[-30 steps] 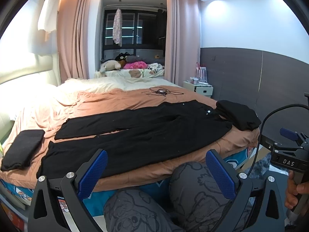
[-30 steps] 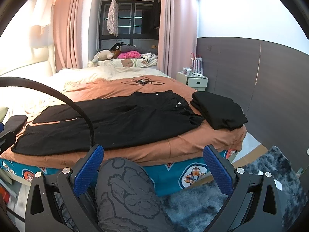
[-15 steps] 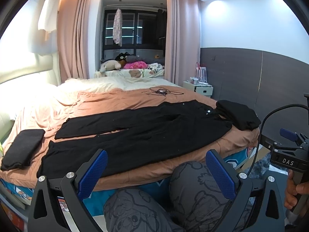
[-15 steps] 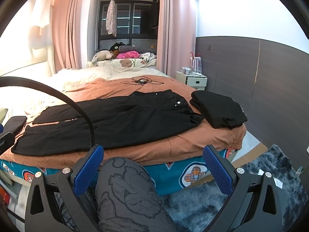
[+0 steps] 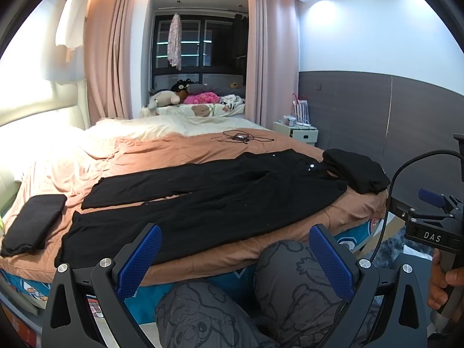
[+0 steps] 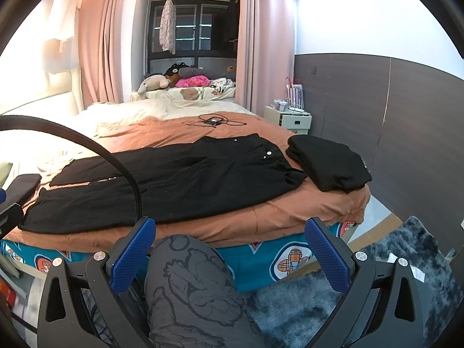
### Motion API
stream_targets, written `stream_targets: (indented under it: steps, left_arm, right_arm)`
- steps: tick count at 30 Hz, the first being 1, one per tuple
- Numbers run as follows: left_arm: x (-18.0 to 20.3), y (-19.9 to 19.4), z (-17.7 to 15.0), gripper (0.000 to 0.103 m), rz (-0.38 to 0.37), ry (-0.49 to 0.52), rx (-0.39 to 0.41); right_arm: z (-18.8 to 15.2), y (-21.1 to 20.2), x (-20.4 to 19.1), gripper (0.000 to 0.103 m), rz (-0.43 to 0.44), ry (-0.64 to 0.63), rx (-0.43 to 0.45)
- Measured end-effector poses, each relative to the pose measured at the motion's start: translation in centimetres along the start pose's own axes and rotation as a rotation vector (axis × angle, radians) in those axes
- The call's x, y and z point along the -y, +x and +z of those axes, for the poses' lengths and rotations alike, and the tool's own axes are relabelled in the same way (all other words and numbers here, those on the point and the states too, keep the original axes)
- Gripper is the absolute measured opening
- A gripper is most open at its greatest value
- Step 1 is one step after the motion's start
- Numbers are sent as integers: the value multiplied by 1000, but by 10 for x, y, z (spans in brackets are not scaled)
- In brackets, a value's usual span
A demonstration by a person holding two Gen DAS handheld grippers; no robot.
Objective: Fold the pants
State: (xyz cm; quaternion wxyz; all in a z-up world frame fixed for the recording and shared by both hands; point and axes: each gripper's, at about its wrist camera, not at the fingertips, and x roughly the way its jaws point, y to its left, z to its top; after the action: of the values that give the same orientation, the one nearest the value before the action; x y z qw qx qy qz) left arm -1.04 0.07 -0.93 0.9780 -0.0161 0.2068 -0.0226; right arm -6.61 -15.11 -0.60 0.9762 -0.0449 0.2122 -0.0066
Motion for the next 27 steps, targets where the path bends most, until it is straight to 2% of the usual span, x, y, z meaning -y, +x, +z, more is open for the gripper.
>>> stream_targets:
  steps: [27]
  left_arm:
    - [-6,4,-5,103,14,-21,-7]
  right_arm:
    - [-2,3,0,103,-8,2,-4]
